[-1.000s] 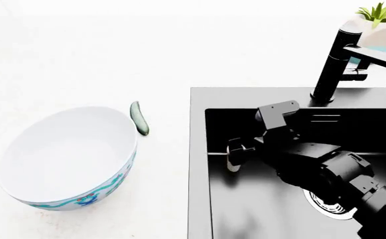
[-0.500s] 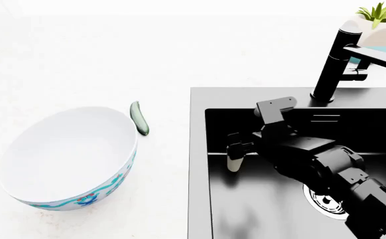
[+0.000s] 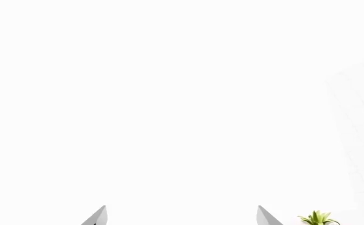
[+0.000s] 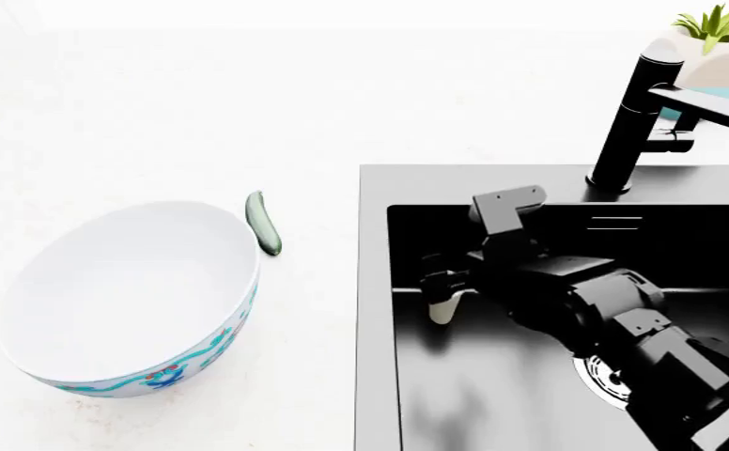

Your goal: Pick the cup and bowl from the sink and place them on the counter for drying.

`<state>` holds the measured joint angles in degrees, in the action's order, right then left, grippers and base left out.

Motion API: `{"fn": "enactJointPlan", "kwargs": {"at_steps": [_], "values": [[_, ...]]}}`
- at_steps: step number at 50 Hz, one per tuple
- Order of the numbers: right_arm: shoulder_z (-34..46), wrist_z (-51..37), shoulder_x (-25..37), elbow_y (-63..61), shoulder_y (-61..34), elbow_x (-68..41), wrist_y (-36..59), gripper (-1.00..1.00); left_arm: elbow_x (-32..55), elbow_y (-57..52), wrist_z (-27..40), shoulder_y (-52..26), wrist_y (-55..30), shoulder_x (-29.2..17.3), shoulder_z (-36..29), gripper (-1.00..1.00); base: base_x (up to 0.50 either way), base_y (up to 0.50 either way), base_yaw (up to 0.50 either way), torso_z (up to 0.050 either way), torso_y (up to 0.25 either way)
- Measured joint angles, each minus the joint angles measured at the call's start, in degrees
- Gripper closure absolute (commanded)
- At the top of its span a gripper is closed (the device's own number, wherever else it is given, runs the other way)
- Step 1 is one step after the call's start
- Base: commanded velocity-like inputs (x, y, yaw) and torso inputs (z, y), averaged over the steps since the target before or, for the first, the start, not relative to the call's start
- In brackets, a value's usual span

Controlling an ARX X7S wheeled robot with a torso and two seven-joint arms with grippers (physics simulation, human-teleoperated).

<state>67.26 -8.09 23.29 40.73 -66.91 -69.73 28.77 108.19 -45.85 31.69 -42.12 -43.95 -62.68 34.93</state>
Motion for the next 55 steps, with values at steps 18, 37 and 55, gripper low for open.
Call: {"fn": "enactJointPlan", "kwargs": {"at_steps": [18,37,55], "values": [[-0.1,0.0,-0.7,1.3,0.6,-0.7,1.1,-1.00,0.1,0.0,-0.1,0.5,-0.5,0.0,0.9,-1.00,0.00,0.00,0.00,0.000,0.000],[0.0,-0.8,-0.8,1.6,1.2,-1.4,2.8,-1.00,-0.2,-0.1,-0.4,0.6,-0.9,0.1,1.2,-1.00,0.00,0.00,0.00,0.000,0.000],[-0.1,-1.2,-0.3,0.8,1.7,-1.5,3.0,-1.00,-0.3,0.0,-0.2,0.1,-0.5,0.0,0.9,-1.00,0.00,0.00,0.00,0.000,0.000]]}}
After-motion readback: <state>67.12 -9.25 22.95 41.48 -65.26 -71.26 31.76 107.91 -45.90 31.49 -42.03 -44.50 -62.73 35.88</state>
